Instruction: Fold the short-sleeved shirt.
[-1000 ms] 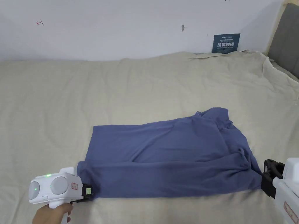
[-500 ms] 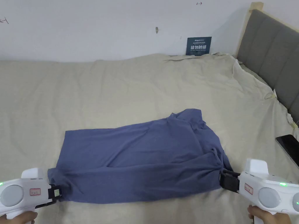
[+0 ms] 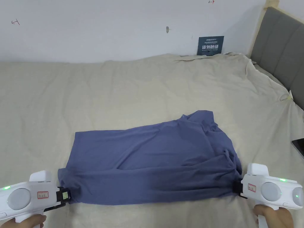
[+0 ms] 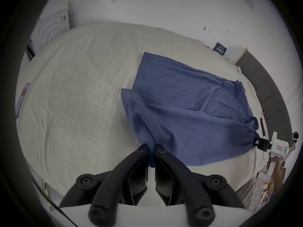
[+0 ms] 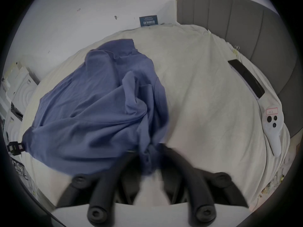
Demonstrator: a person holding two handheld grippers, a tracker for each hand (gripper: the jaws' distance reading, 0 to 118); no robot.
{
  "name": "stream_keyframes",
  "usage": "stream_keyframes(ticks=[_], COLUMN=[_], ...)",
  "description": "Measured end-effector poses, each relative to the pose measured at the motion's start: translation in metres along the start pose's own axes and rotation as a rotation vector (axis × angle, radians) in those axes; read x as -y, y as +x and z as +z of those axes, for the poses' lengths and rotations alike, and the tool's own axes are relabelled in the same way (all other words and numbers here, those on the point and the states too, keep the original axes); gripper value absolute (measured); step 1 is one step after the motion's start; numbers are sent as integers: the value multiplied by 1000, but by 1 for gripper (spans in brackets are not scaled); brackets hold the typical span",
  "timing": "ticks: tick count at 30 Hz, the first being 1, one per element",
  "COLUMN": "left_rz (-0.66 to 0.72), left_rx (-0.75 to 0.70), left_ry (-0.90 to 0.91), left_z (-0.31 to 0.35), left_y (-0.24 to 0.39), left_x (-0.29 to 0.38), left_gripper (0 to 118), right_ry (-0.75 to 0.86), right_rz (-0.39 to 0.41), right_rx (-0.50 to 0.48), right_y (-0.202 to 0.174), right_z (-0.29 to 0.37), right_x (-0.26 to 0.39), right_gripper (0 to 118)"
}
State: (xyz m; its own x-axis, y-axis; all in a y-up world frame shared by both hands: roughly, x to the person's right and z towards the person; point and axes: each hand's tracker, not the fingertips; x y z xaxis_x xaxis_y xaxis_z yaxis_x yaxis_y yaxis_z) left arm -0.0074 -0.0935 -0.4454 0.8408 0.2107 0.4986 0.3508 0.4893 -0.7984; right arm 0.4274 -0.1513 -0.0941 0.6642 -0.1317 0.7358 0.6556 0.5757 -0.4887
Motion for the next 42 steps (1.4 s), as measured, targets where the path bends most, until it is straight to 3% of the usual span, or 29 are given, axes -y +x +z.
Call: stream_keyframes(ticks=[6, 15, 17, 25, 30, 32, 33, 36, 37, 40, 42], left_rz=[2, -3, 4, 42, 23, 26, 22, 6, -1, -12, -33], left_rx=[-3, 16, 12, -17, -62, -70, -70, -78, -87, -102, -89], left_ry=[0, 2, -15, -105, -132, -135, -139, -124, -113, -9, 82], left_z=[7, 54, 62, 33, 8, 11, 14, 23, 28, 48, 66], left_y=[-13, -29, -34, -51, -56, -55, -53, -47, -44, -33, -19], left_x=[7, 42, 56, 101, 105, 101, 99, 93, 89, 74, 63], left_gripper=[5, 5, 5, 5, 5, 6, 12, 77, 99, 109, 110], right_ry=[70, 101, 81, -30, -102, -95, -91, -64, -23, 102, 187], right_rz=[3, 94, 82, 13, 28, 33, 44, 65, 68, 62, 77], right_rx=[-76, -97, -97, -51, 16, 24, 35, 61, 54, 2, -22], right_y=[-3, -4, -2, 10, 12, 11, 9, 2, 0, -14, -26], right_z=[57, 125, 136, 110, 76, 74, 79, 97, 107, 139, 160], right_x=[1, 33, 48, 97, 109, 109, 106, 93, 86, 63, 46], right_gripper=[10, 10, 10, 10, 10, 16, 24, 69, 79, 86, 87])
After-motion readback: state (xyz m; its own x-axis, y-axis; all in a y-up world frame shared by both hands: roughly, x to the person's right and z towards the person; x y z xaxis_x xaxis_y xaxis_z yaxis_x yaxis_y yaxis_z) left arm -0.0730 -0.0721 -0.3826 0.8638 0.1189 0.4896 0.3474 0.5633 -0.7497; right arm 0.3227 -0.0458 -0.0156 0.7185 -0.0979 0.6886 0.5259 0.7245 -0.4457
